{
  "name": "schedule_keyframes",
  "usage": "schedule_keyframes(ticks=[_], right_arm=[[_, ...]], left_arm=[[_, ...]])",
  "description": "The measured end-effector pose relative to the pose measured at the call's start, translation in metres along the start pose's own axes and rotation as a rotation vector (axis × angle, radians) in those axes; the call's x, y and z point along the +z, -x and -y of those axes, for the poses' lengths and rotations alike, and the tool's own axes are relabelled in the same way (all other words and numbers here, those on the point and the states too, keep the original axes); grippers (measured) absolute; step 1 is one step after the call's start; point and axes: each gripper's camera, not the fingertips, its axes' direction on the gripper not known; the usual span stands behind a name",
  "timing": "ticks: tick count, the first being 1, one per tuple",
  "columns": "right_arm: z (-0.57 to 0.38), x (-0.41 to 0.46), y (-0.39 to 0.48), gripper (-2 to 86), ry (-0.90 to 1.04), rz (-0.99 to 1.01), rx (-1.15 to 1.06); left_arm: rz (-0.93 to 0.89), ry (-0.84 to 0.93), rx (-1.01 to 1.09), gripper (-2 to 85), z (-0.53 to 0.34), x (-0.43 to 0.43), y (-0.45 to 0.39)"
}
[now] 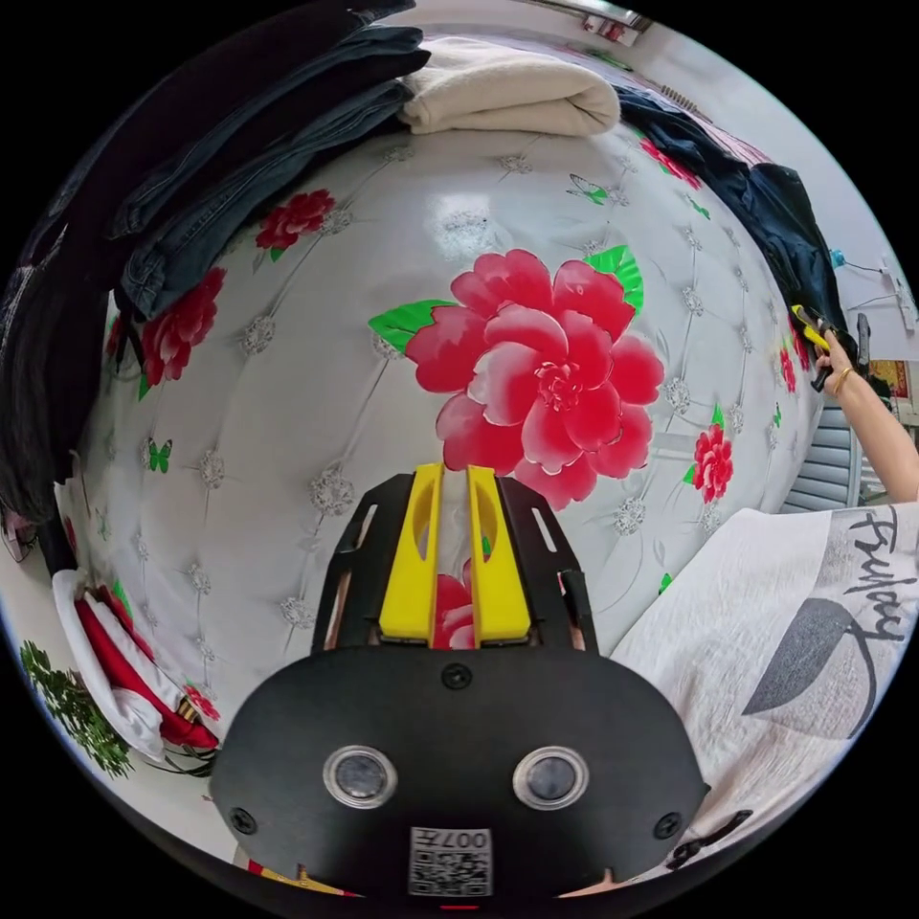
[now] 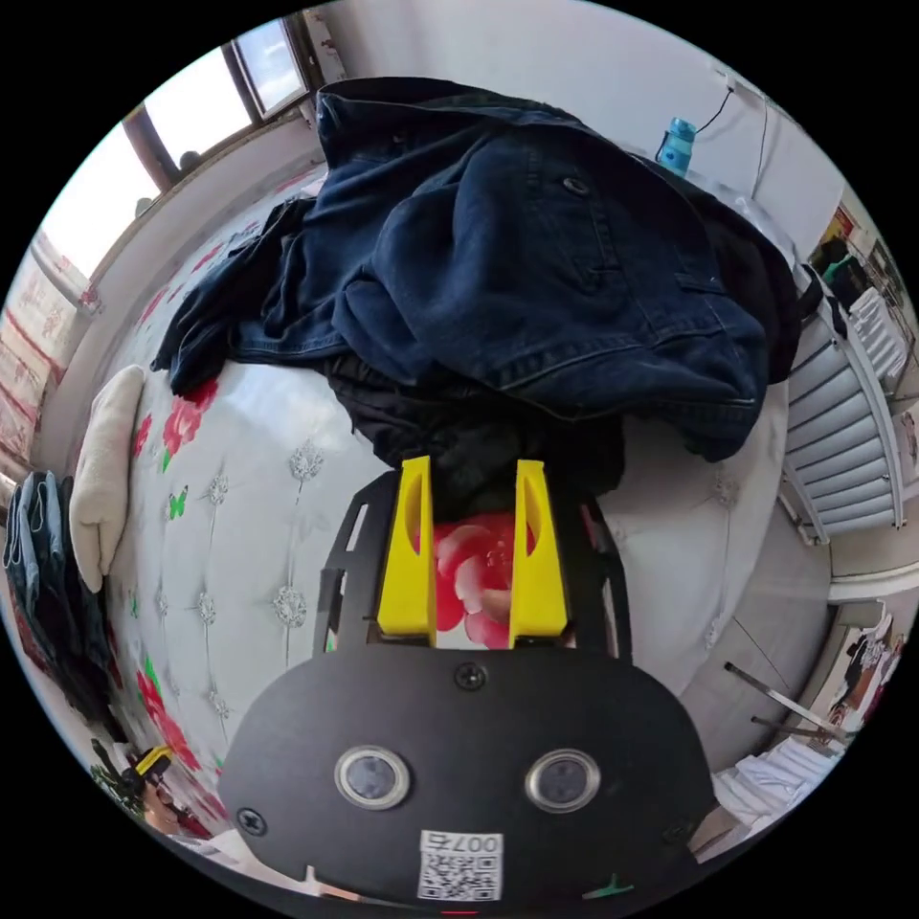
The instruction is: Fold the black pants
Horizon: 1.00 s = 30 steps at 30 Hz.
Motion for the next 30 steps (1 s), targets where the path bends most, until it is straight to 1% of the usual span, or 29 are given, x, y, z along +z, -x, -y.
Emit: schedule_keyframes(ticks=[1,2,4,5,7,9,11,13,15,17,19,20,22,24,25,26,28,29,30], right_arm=[[0.001,0.001,-0.002,5.4,0.017,0.072,0.004],[0.001,0.002,-0.003,4.8,0.032,0.097,0.007],[-0.007,0.001,0.009,2.9,0.110,0.229,-0.117],[-0.012,0.000,0.015,2.6,0.121,0.259,-0.164],[-0.047,-0.012,0.043,1.7,0.158,0.416,-0.336],[-0.079,-0.023,0.065,1.2,0.189,0.509,-0.427],[-0.112,-0.034,0.086,0.9,0.233,0.621,-0.505],[-0.156,-0.048,0.119,0.6,0.330,0.801,-0.626],[-0.188,-0.061,0.149,0.5,0.406,0.916,-0.747],[-0.217,-0.079,0.181,0.4,0.452,0.982,-0.894],[-0.247,-0.102,0.218,0.4,0.527,1.103,-1.078],[-0.254,-0.107,0.226,0.3,0.553,1.144,-1.111],[-0.286,-0.131,0.257,0.4,0.676,1.272,-1.282],[-0.316,-0.151,0.277,0.5,0.756,1.327,-1.426],[-0.334,-0.164,0.287,0.7,0.769,1.350,-1.490],[-0.342,-0.170,0.291,0.8,0.760,1.355,-1.517],[-0.366,-0.187,0.304,1.5,0.701,1.364,-1.567],[-0.369,-0.190,0.305,1.8,0.678,1.373,-1.561],[-0.373,-0.194,0.306,2.1,0.646,1.372,-1.574]], left_arm=[[-0.007,-0.006,-0.008,4.8,-0.002,0.001,0.003],[-0.025,-0.019,-0.032,4.9,-0.006,0.002,0.010],[-0.054,-0.044,-0.072,5.4,-0.014,0.004,0.019],[-0.086,-0.064,-0.076,6.1,-0.020,0.005,0.023],[-0.196,-0.078,-0.035,5.3,-0.030,0.009,0.023],[-0.331,-0.109,-0.003,6.6,-0.050,0.015,0.017],[-0.407,-0.144,0.018,7.4,-0.068,0.018,0.009],[-0.481,-0.176,0.048,9.2,-0.087,0.018,0.002],[-0.572,-0.215,0.136,12.3,-0.113,0.012,-0.008],[-0.602,-0.256,0.194,14.4,-0.133,0.001,-0.012],[-0.587,-0.314,0.224,15.6,-0.156,-0.012,-0.012],[-0.557,-0.353,0.210,15.8,-0.171,-0.021,-0.008],[-0.504,-0.441,0.134,15.2,-0.198,-0.034,0.005],[-0.497,-0.571,0.017,12.7,-0.239,-0.048,0.031],[-0.503,-0.604,-0.008,11.8,-0.251,-0.051,0.038],[-0.498,-0.662,-0.069,9.6,-0.275,-0.056,0.052],[-0.492,-0.718,-0.189,6.3,-0.312,-0.062,0.075],[-0.495,-0.763,-0.281,4.9,-0.337,-0.065,0.093],[-0.469,-0.817,-0.430,4.0,-0.366,-0.068,0.113]])
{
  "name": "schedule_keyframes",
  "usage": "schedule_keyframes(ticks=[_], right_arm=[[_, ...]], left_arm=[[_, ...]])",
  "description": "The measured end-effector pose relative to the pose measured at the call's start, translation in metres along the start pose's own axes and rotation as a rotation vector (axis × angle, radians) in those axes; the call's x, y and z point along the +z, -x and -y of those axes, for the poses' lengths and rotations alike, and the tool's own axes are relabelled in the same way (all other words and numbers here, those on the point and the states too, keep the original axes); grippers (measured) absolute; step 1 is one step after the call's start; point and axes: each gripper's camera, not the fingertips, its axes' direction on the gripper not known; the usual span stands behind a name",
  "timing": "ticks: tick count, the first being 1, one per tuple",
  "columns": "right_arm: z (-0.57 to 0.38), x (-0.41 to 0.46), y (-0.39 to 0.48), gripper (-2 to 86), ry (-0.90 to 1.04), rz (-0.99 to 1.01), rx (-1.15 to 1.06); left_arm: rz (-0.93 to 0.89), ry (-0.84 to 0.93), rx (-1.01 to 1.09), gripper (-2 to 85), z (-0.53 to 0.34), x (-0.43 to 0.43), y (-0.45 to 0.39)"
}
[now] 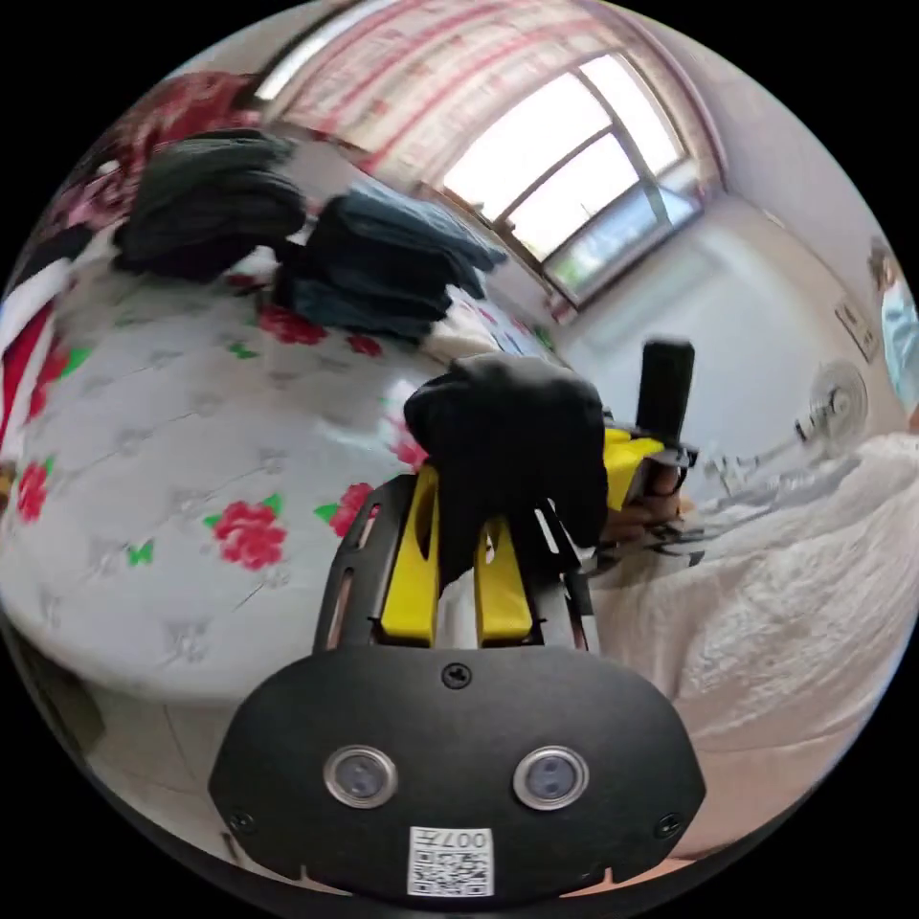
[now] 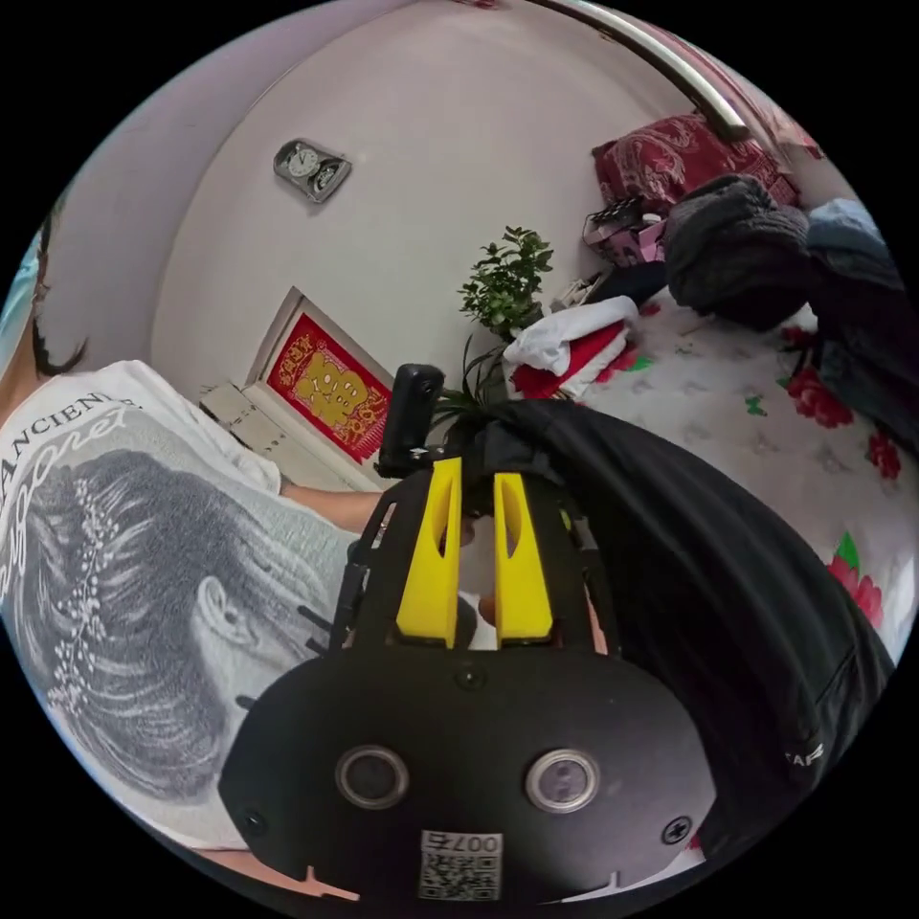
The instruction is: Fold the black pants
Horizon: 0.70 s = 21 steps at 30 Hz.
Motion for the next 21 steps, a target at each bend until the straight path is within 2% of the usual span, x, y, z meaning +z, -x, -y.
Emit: schedule_keyframes(ticks=[1,3,5,8,10,12,14,16,19,21], right_arm=[[-0.002,0.000,0.002,2.4,0.013,-0.027,-0.013],[-0.013,-0.008,-0.003,2.8,-0.007,-0.142,0.032],[-0.036,-0.023,-0.018,3.2,-0.039,-0.277,0.131],[-0.087,-0.056,-0.047,3.8,-0.061,-0.501,0.395],[-0.131,-0.086,-0.061,4.4,-0.071,-0.639,0.589],[-0.156,-0.109,-0.068,5.0,-0.086,-0.713,0.727],[-0.172,-0.129,-0.072,5.5,-0.129,-0.747,0.819],[-0.178,-0.147,-0.075,6.2,-0.185,-0.810,0.865],[-0.169,-0.153,-0.088,6.8,-0.204,-0.843,0.884],[-0.161,-0.151,-0.101,6.9,-0.203,-0.848,0.891]], left_arm=[[0.039,-0.052,-0.074,3.8,-0.003,-0.015,0.013],[0.102,-0.236,-0.357,3.2,-0.022,-0.066,0.068],[0.185,-0.234,-0.459,2.7,-0.030,-0.081,0.095],[0.408,-0.101,-0.411,0.6,-0.026,-0.081,0.101],[0.543,-0.110,-0.390,-0.3,-0.025,-0.085,0.097],[0.490,-0.294,-0.503,-0.7,-0.037,-0.115,0.115],[0.450,-0.393,-0.643,-0.8,-0.046,-0.136,0.136],[0.519,-0.453,-0.725,-0.7,-0.049,-0.153,0.145],[0.599,-0.394,-0.669,0.0,-0.032,-0.152,0.146],[0.549,-0.208,-0.585,2.1,-0.010,-0.122,0.147]])
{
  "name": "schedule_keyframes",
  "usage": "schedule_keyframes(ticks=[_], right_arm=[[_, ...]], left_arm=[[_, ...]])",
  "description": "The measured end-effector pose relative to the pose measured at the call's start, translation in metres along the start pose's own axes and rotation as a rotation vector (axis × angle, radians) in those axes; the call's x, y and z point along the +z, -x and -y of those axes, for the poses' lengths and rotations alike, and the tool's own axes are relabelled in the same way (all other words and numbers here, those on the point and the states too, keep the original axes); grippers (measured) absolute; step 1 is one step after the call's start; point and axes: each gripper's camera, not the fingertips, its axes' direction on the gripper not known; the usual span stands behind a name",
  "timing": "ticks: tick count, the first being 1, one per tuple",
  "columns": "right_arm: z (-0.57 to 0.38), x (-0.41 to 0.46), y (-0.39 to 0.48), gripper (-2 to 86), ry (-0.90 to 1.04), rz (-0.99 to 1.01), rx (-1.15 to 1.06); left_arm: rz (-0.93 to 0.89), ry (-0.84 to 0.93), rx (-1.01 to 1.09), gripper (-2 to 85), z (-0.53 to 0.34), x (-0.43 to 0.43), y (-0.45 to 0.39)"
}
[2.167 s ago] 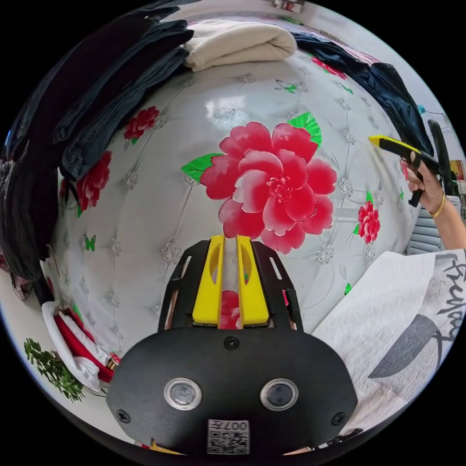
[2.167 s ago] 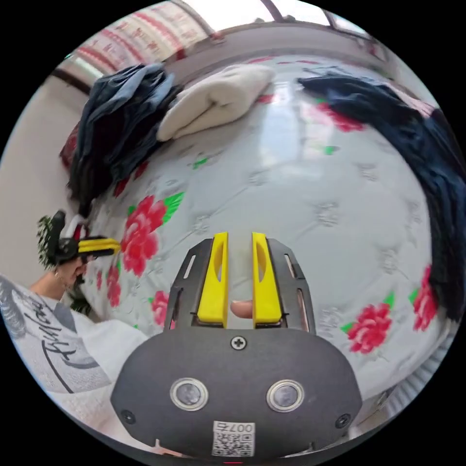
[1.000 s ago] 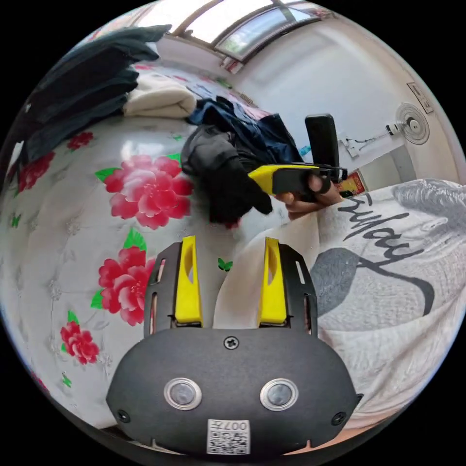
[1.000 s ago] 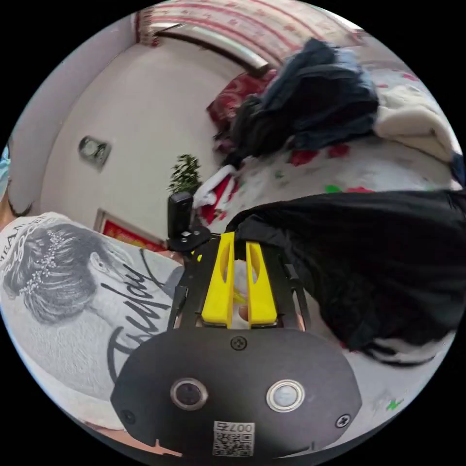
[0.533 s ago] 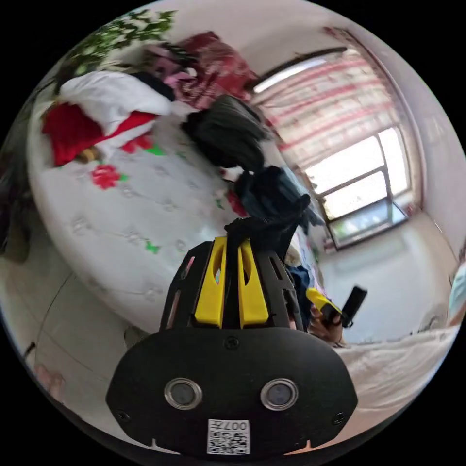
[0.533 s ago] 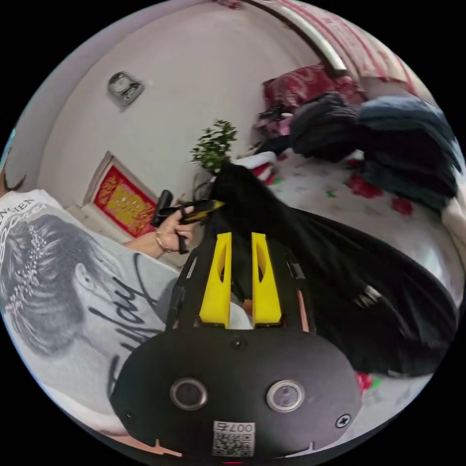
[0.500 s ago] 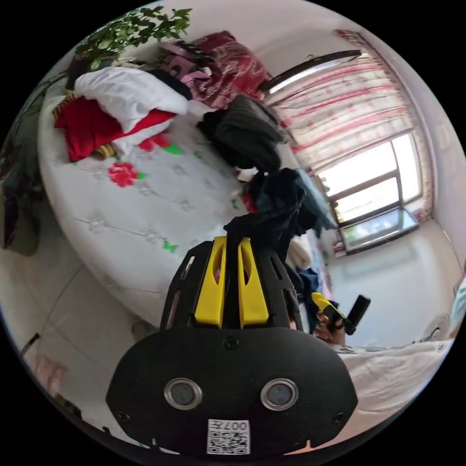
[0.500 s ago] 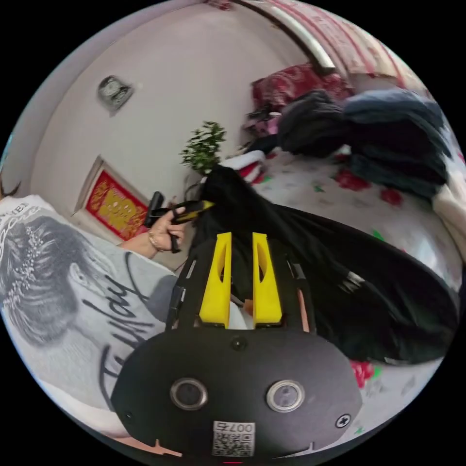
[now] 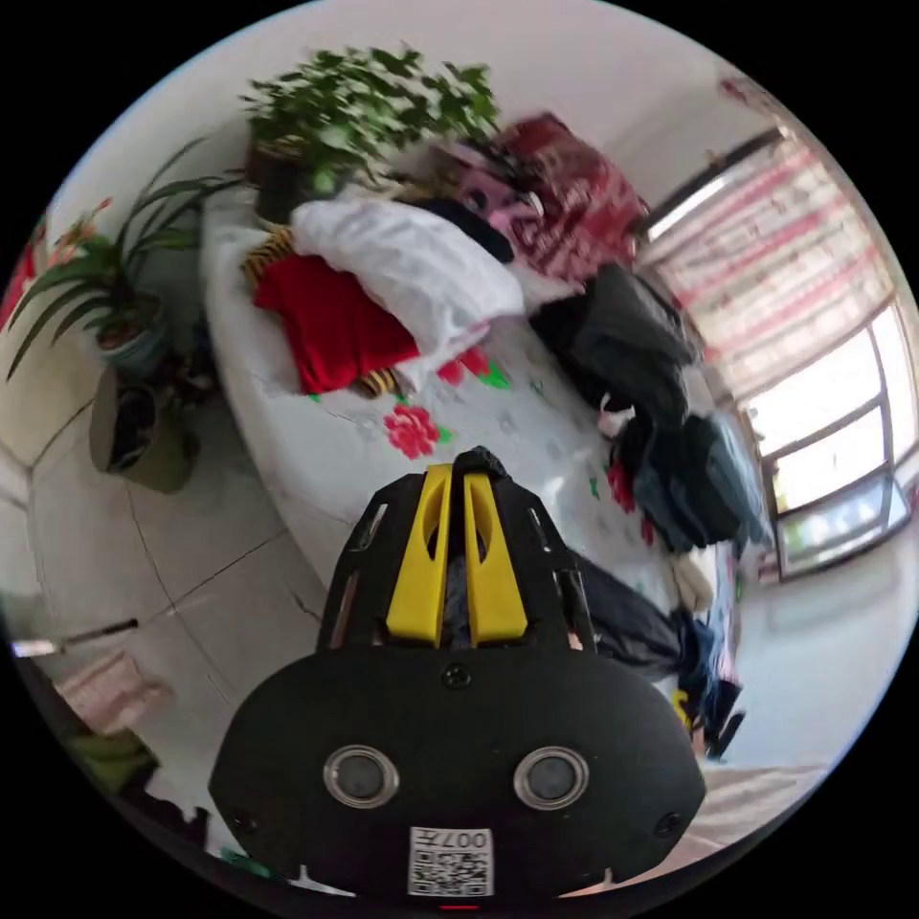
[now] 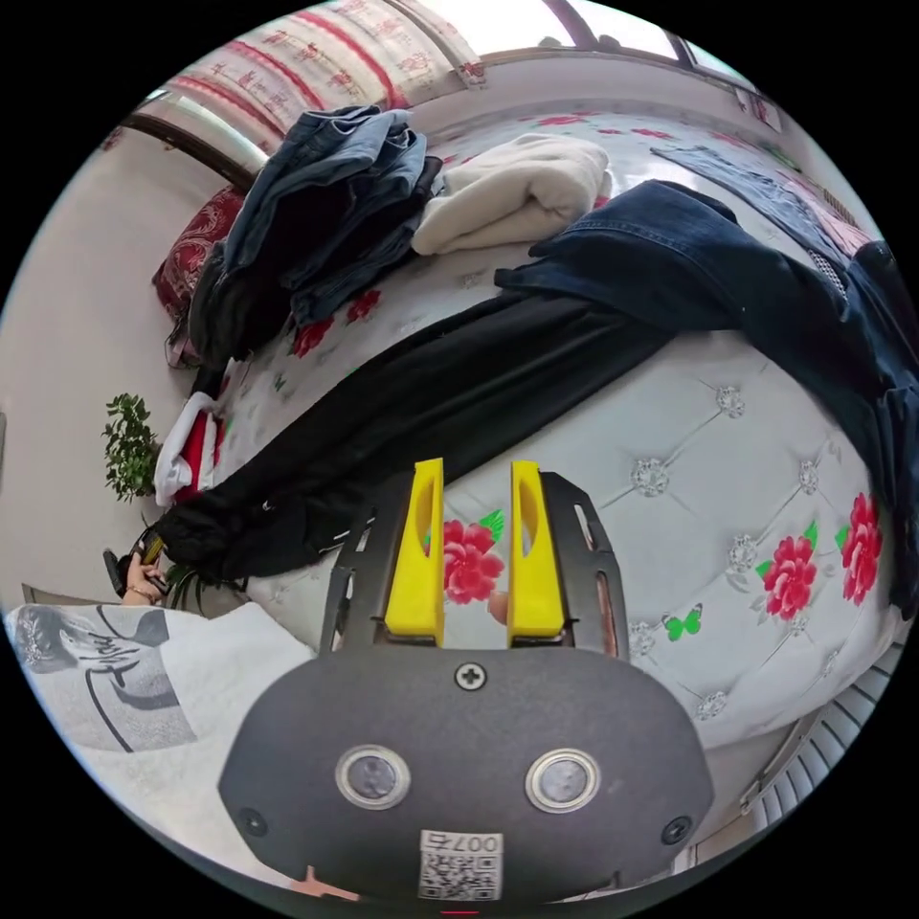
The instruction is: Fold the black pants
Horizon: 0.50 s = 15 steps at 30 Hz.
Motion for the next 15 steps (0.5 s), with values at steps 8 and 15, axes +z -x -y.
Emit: schedule_keyframes(ticks=[8,15], right_arm=[[0.071,0.056,0.006,6.2,0.062,-0.192,0.059],[0.071,0.081,0.059,0.7,0.206,-0.365,-0.240]], left_arm=[[0.143,0.177,0.273,5.0,-0.018,0.056,-0.074],[0.248,0.262,0.235,-0.1,-0.012,0.106,-0.094]])
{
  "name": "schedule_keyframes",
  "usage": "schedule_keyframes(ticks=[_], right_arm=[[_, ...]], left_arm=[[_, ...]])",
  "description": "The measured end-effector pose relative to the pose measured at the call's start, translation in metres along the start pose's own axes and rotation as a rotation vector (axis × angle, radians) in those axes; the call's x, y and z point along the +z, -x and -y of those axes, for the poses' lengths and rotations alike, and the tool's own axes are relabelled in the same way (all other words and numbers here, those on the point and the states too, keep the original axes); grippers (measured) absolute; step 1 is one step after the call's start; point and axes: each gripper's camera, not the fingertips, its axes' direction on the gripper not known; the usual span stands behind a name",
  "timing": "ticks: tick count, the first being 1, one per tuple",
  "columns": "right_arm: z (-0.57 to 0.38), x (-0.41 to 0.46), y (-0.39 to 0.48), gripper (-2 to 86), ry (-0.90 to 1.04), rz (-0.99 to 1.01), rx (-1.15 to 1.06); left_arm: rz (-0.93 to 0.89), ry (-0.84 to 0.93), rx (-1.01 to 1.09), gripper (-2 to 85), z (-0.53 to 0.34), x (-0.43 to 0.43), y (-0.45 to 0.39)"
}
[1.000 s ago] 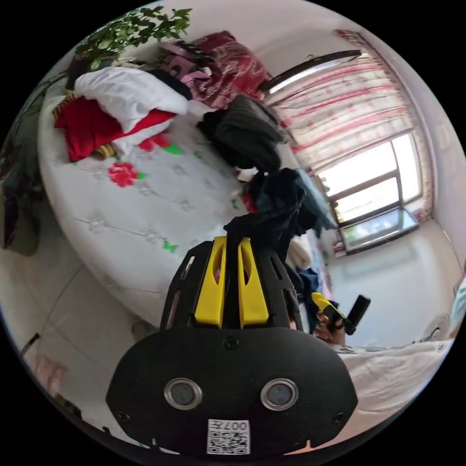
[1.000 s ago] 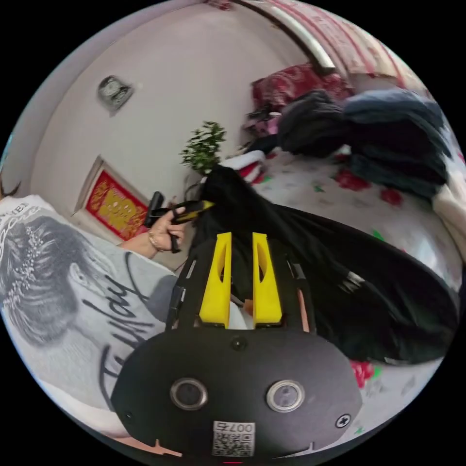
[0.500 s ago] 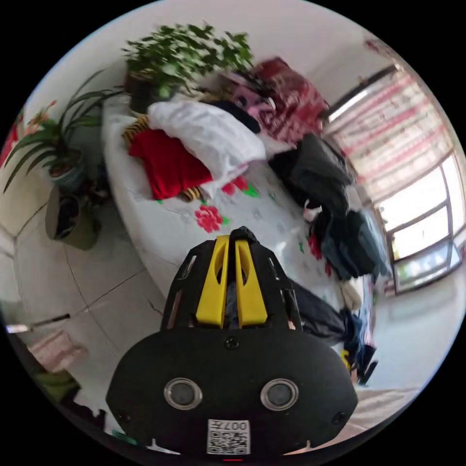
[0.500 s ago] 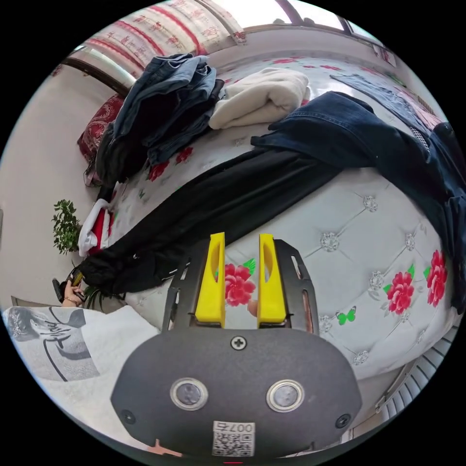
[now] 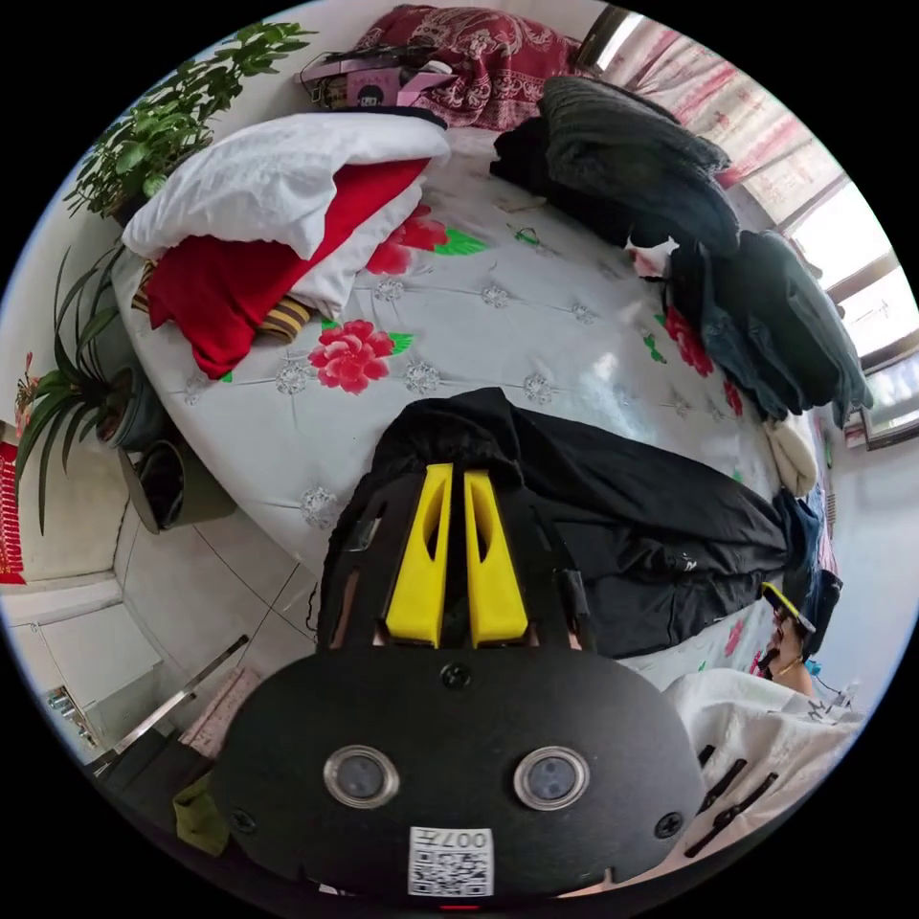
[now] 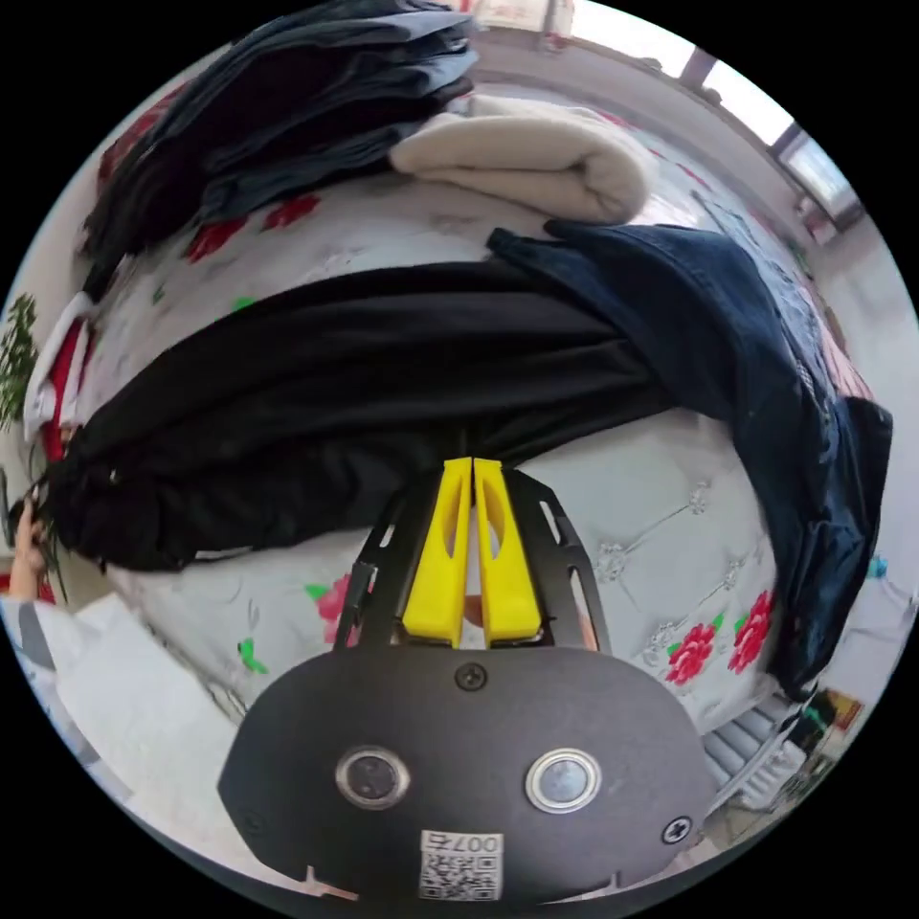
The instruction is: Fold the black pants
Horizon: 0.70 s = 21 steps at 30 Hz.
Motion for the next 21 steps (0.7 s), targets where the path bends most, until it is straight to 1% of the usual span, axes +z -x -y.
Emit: schedule_keyframes(ticks=[1,2,3,4,5,6,7,8,10,11,13,15,16,18,20,21], right_arm=[[-0.009,-0.001,0.013,0.4,0.054,0.131,-0.095],[-0.015,0.000,0.021,0.4,0.092,0.221,-0.149],[-0.031,0.004,0.041,0.3,0.199,0.439,-0.265],[-0.048,0.006,0.061,0.5,0.288,0.600,-0.376],[-0.056,0.004,0.070,0.5,0.314,0.632,-0.423],[-0.067,-0.006,0.079,0.9,0.288,0.598,-0.474],[-0.069,-0.021,0.073,1.6,0.188,0.511,-0.450],[-0.066,-0.030,0.065,2.0,0.127,0.471,-0.407],[-0.036,-0.062,0.012,5.6,-0.084,0.321,-0.178],[-0.027,-0.070,-0.004,6.7,-0.125,0.282,-0.126],[0.009,-0.093,-0.064,10.8,-0.258,0.106,0.083],[0.037,-0.102,-0.099,13.2,-0.308,-0.006,0.153],[0.057,-0.101,-0.118,14.5,-0.300,-0.080,0.181],[0.088,-0.092,-0.143,15.5,-0.241,-0.153,0.203],[0.115,-0.074,-0.164,15.4,-0.160,-0.166,0.211],[0.130,-0.059,-0.179,14.8,-0.093,-0.093,0.223]], left_arm=[[0.007,0.003,0.000,-0.2,0.002,0.003,-0.002],[0.025,0.008,-0.003,-0.4,0.006,0.008,-0.007],[0.043,0.011,-0.005,-0.5,0.010,0.011,-0.013],[0.052,0.013,-0.004,-0.5,0.012,0.012,-0.016],[0.072,0.016,0.000,-0.6,0.015,0.014,-0.021],[0.091,0.020,0.008,-0.6,0.016,0.015,-0.027],[0.099,0.021,0.013,-0.6,0.016,0.016,-0.029],[0.114,0.021,0.026,-0.6,0.017,0.016,-0.034],[0.128,0.020,0.036,-0.6,0.016,0.016,-0.039],[0.132,0.019,0.034,-0.6,0.016,0.016,-0.041],[0.137,0.022,0.020,-0.7,0.016,0.016,-0.044],[0.147,0.036,0.000,-0.6,0.015,0.014,-0.048],[0.151,0.041,-0.003,-0.6,0.015,0.014,-0.049],[0.169,0.055,-0.003,-0.7,0.013,0.010,-0.055],[0.182,0.060,-0.001,-0.7,0.010,0.007,-0.059],[0.186,0.059,-0.002,-0.7,0.007,0.005,-0.061]])
